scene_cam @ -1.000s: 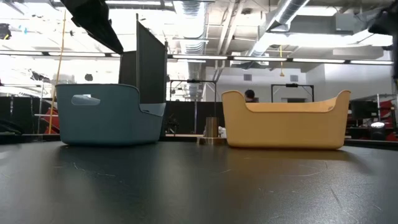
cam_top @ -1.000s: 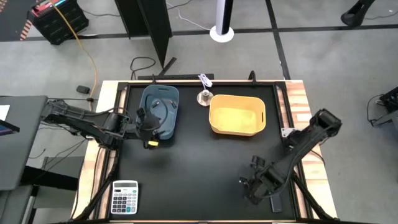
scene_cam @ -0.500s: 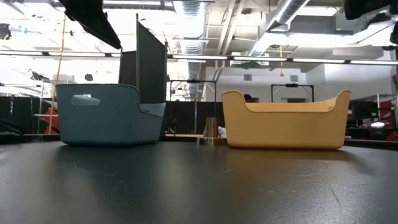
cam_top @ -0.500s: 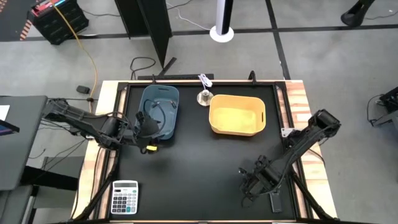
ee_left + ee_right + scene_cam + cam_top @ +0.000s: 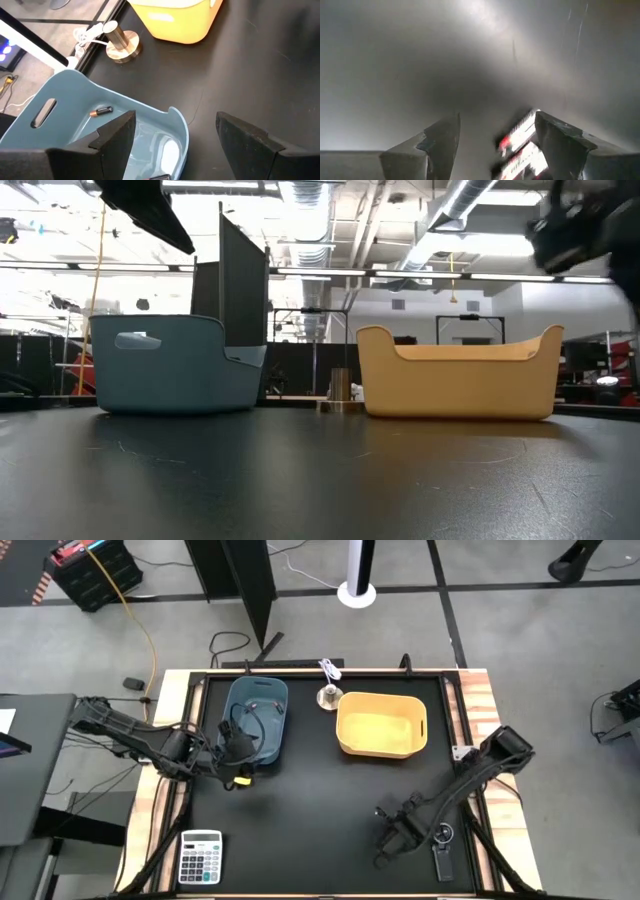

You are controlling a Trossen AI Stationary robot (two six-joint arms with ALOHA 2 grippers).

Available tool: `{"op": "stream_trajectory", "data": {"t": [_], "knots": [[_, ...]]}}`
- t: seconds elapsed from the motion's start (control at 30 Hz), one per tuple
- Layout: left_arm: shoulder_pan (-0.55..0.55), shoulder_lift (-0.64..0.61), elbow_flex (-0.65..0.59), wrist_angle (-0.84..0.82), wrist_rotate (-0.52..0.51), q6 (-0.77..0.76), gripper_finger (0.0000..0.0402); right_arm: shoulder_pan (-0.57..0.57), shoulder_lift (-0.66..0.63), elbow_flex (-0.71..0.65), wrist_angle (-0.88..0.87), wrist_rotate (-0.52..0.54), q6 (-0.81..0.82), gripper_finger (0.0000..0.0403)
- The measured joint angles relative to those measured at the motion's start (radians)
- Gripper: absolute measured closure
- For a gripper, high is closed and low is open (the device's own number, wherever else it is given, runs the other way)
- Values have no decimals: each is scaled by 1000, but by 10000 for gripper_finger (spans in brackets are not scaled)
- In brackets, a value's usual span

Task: Sort batteries
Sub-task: Put the left silver battery into the yellow bin

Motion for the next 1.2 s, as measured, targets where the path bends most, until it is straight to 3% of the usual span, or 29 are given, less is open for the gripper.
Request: {"op": "stream_trajectory", "data": {"t": [0.23, 0.43, 0.97, 1.2], "knots": [[0, 0, 0, 3, 0, 6, 129, -10, -162, -174, 66, 69, -3, 127], [0, 0, 0, 2, 0, -2, 129, 53, -306, -357, 207, 82, 184, 127], [0, 0, 0, 1, 1, -4, 129, 29, -187, -358, 325, 28, 208, 127], [0, 0, 0, 1, 1, -3, 129, 31, -144, -313, 291, 10, 193, 127]]}}
